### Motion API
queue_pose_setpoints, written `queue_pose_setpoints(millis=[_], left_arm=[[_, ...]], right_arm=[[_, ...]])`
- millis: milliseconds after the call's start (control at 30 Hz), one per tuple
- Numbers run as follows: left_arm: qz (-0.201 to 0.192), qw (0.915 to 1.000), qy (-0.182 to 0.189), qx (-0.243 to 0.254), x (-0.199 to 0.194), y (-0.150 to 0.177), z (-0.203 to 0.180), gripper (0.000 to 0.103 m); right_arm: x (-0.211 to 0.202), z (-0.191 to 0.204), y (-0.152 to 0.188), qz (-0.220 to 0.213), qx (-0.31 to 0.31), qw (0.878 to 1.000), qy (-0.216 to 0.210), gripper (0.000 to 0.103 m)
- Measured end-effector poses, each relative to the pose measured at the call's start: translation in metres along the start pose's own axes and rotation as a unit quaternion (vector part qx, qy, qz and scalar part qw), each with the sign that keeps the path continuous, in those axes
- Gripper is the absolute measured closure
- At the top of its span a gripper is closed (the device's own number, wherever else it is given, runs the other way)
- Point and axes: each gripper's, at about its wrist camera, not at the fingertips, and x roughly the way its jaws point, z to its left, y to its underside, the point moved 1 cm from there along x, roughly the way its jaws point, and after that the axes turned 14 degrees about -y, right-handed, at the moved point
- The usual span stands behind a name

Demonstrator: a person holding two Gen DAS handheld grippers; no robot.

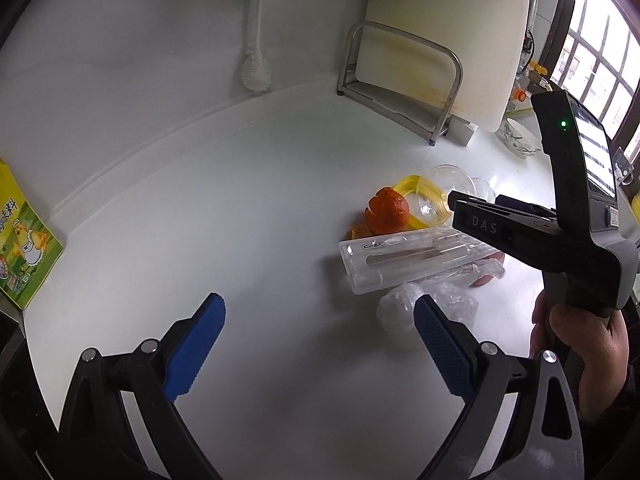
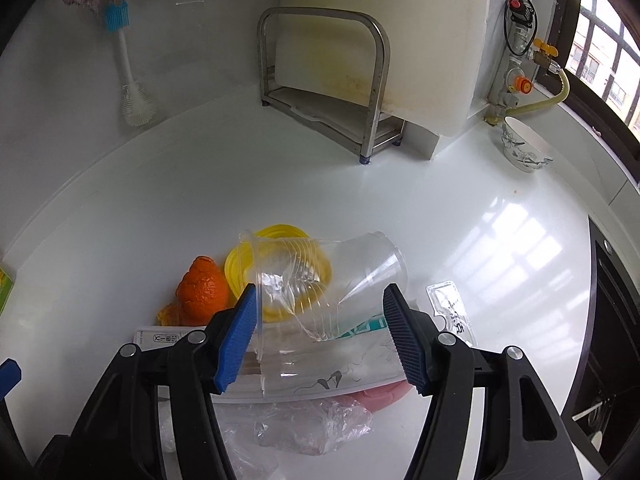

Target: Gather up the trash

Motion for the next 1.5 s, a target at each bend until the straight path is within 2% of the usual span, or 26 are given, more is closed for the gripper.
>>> queue_pose_setpoints(millis=[33, 133, 300, 567, 833, 1067, 1367, 1500], left_arm=[[0.0, 1.0, 0.001, 0.0, 0.0, 0.0, 0.0, 0.009], [0.0, 1.0, 0.005, 0.001, 0.001, -0.002, -0.002, 0.009], [-0.004, 0.9998, 0.016, 0.009, 0.003, -0.002, -0.007, 0.009], [-0.015, 0.9989, 0.035, 0.028, 0.008, -0.011, -0.024, 0.009], [-0.029, 0.9983, 0.04, 0.03, 0.024, -0.038, -0.042, 0.009], [-0.027, 0.9986, 0.018, 0.041, 0.057, -0.062, -0.06, 0.009], [-0.012, 0.9978, -0.008, 0.065, 0.093, -0.067, -0.076, 0.01], [-0.007, 0.9975, -0.008, 0.07, 0.101, -0.067, -0.08, 0.021]], right_arm=[[0.0, -0.001, 0.0, -0.002, 0.0, 1.0, -0.001, 0.048], [0.002, -0.004, 0.0, 0.005, 0.002, 1.0, -0.003, 0.07], [-0.003, -0.013, 0.0, -0.004, 0.016, 1.0, -0.019, 0.095], [-0.032, -0.04, 0.001, -0.04, 0.067, 0.995, -0.063, 0.096], [-0.071, -0.061, 0.014, -0.067, 0.091, 0.992, -0.061, 0.096], [-0.084, -0.076, 0.033, -0.067, 0.111, 0.99, -0.055, 0.096], [-0.09, -0.089, 0.048, -0.066, 0.126, 0.989, -0.05, 0.096], [-0.091, -0.091, 0.052, -0.066, 0.128, 0.988, -0.05, 0.096]])
